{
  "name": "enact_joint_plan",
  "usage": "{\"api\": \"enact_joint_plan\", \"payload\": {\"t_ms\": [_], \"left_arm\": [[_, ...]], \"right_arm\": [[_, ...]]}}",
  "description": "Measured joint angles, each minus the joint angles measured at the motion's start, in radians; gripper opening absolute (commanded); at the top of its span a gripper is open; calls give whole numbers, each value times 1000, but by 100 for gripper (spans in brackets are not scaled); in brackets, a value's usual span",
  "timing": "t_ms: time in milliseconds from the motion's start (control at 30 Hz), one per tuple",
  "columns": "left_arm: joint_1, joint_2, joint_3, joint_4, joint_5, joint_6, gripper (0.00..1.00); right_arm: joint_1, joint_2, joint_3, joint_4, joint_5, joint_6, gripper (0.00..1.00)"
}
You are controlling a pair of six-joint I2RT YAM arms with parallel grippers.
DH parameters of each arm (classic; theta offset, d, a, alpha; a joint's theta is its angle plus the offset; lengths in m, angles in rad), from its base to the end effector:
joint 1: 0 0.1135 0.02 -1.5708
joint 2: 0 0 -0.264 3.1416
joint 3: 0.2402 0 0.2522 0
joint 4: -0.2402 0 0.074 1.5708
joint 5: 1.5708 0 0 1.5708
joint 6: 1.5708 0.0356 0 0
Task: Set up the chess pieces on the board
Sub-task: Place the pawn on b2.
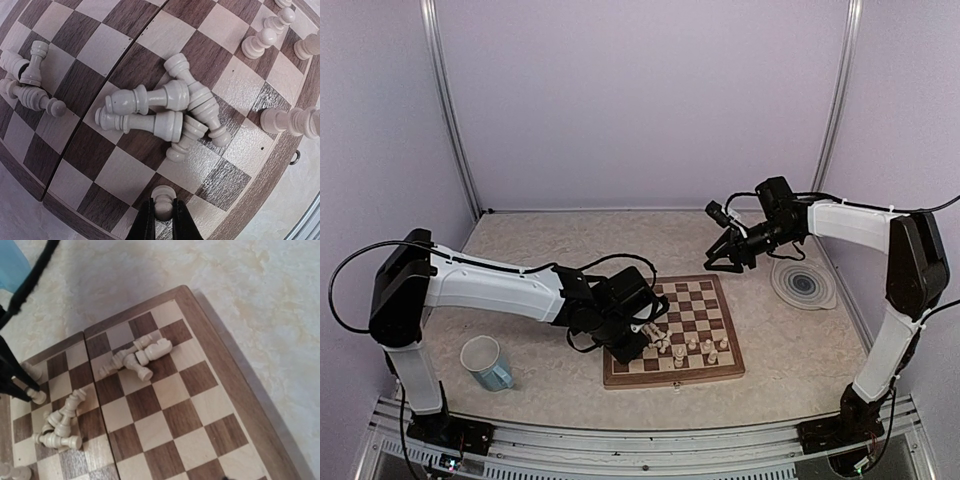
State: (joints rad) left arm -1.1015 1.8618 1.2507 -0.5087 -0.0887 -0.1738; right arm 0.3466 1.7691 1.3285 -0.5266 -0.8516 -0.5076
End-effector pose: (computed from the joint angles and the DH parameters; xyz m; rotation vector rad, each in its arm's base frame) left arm 0.1740 -0.3362 0.1765 1.1897 2.4399 -0.2739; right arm 0.3431 0.1524 0.2419 -1.2518 1.9644 0.9849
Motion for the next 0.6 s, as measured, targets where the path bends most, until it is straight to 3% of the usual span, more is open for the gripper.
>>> {"api": "enact_joint_plan", "payload": {"t_ms": [200,433,600], "left_arm": [[-6,0,1,-6,-7,0,9],[-7,0,1,-18,-24,-2,25],[-7,3,2,-28,-32,-3,31]], "right_arm": [[0,0,0,0,-2,0,52],[0,0,0,-1,-5,0,54],[0,0,0,-1,-6,0,56]]}}
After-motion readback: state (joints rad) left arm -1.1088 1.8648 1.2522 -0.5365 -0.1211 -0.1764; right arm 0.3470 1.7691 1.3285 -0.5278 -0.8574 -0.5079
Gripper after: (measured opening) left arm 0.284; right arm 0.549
